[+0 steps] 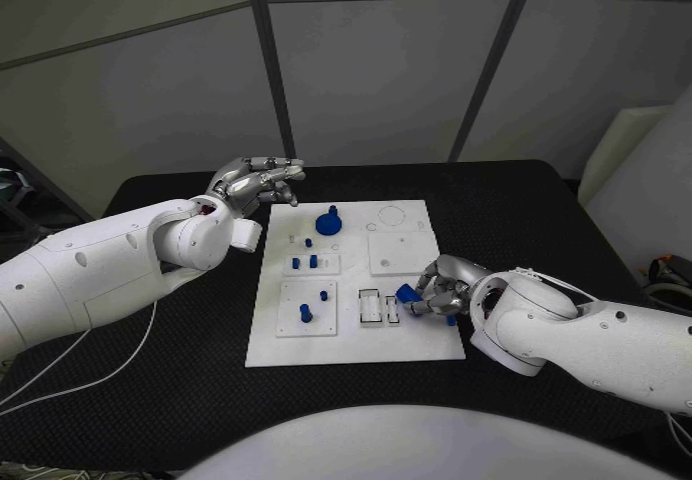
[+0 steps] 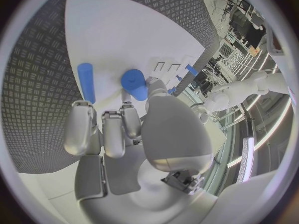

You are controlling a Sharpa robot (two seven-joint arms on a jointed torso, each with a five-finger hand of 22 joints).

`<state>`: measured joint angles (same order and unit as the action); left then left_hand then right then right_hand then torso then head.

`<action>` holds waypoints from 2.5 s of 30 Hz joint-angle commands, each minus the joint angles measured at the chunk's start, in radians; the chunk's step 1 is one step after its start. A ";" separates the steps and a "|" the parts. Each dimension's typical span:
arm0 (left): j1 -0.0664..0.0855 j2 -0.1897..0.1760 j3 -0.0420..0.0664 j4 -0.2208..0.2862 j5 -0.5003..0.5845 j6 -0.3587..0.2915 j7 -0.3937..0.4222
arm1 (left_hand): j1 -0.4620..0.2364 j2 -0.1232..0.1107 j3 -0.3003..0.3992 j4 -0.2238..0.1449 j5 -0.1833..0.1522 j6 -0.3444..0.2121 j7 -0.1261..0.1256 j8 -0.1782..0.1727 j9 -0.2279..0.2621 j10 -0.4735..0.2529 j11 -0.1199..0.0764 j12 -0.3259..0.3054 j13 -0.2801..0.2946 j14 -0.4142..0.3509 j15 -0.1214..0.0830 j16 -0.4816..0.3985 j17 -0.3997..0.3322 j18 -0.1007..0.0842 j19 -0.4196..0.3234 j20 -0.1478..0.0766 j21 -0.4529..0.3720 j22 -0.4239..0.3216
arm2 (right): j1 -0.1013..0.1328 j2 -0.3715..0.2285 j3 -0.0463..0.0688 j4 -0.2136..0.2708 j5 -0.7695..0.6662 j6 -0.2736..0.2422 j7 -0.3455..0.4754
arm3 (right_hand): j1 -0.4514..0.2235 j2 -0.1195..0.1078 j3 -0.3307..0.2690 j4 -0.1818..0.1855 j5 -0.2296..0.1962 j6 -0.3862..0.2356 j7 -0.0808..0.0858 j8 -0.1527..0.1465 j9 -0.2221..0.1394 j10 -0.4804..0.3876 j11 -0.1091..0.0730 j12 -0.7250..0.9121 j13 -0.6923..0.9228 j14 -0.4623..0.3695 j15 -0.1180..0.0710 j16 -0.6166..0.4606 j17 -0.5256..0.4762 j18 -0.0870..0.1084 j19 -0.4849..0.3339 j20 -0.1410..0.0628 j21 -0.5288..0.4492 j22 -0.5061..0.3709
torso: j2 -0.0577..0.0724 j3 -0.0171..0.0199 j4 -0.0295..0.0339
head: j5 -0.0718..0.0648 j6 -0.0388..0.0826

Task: Assemble the parts on the task board

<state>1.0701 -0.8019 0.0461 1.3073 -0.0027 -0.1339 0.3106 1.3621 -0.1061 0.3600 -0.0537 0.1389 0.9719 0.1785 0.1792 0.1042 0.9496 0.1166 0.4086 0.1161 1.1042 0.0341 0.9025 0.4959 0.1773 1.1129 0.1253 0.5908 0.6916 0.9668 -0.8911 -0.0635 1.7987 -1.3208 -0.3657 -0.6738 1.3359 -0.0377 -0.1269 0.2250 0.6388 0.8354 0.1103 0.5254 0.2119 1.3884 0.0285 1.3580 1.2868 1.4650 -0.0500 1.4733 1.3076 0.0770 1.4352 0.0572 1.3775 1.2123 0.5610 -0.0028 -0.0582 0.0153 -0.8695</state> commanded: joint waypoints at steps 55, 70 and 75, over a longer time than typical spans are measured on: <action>0.002 0.002 0.001 0.002 0.001 0.013 0.005 | 0.002 0.008 -0.004 -0.001 0.005 -0.006 0.001 0.006 -0.001 -0.010 0.001 0.005 -0.001 -0.007 0.001 0.007 -0.002 0.005 -0.003 0.003 -0.005 -0.001 | -0.002 0.111 -0.002 -0.006 0.141 -0.063 0.001 | -0.139 0.008 -0.083 0.064 -0.146 0.083 -0.040 0.063 0.022 0.012 -0.034 -0.013 -0.002 0.071 -0.023 -0.001 0.098 -0.009 0.012 -0.023 0.006 0.009 | 0.002 -0.0003 0.0011 | 0.019 0.000; 0.002 0.001 0.001 0.002 0.001 0.015 -0.001 | 0.002 0.008 -0.005 -0.001 0.005 -0.007 0.001 0.006 -0.001 -0.010 0.001 0.006 -0.001 -0.007 0.002 0.008 -0.002 0.005 -0.003 0.003 -0.006 -0.001 | -0.002 0.123 -0.001 -0.016 0.118 -0.088 0.011 | -0.241 -0.055 -0.087 0.070 -0.418 0.052 -0.038 0.096 0.043 0.005 -0.033 -0.023 -0.005 0.070 -0.022 -0.006 0.094 -0.009 0.011 -0.024 0.001 0.006 | 0.001 -0.0009 -0.0005 | 0.023 -0.001; 0.002 0.001 0.001 0.001 0.001 0.017 -0.002 | 0.002 0.008 -0.005 -0.001 0.005 -0.007 0.001 0.006 -0.001 -0.010 0.001 0.006 -0.001 -0.007 0.002 0.008 -0.002 0.005 -0.003 0.003 -0.006 -0.001 | -0.002 0.125 -0.001 -0.010 0.102 -0.097 0.022 | -0.307 -0.108 -0.066 0.073 -0.477 0.048 -0.039 0.105 0.047 0.005 -0.033 -0.024 -0.004 0.071 -0.022 -0.006 0.095 -0.009 0.011 -0.023 0.000 0.007 | 0.001 -0.0006 0.0002 | 0.024 -0.001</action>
<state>1.0702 -0.8012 0.0461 1.3072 -0.0027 -0.1307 0.3077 1.3622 -0.1062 0.3600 -0.0538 0.1389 0.9719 0.1785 0.1792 0.1046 0.9473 0.1189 0.4086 0.1155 1.1042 0.0341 0.9062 0.4950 0.1773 1.1129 0.1253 0.5908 0.6919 0.9635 -0.7668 -0.0654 1.7842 -1.1958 -0.4492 -0.6642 1.0404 -0.1432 -0.1981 0.2974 0.1672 0.8902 0.0694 0.6237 0.2580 1.3987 -0.0038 1.3378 1.2828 1.4685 -0.0682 1.4722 1.3080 0.0773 1.4459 0.0392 1.3821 1.2196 0.5626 -0.0034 -0.0581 0.0390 -0.8705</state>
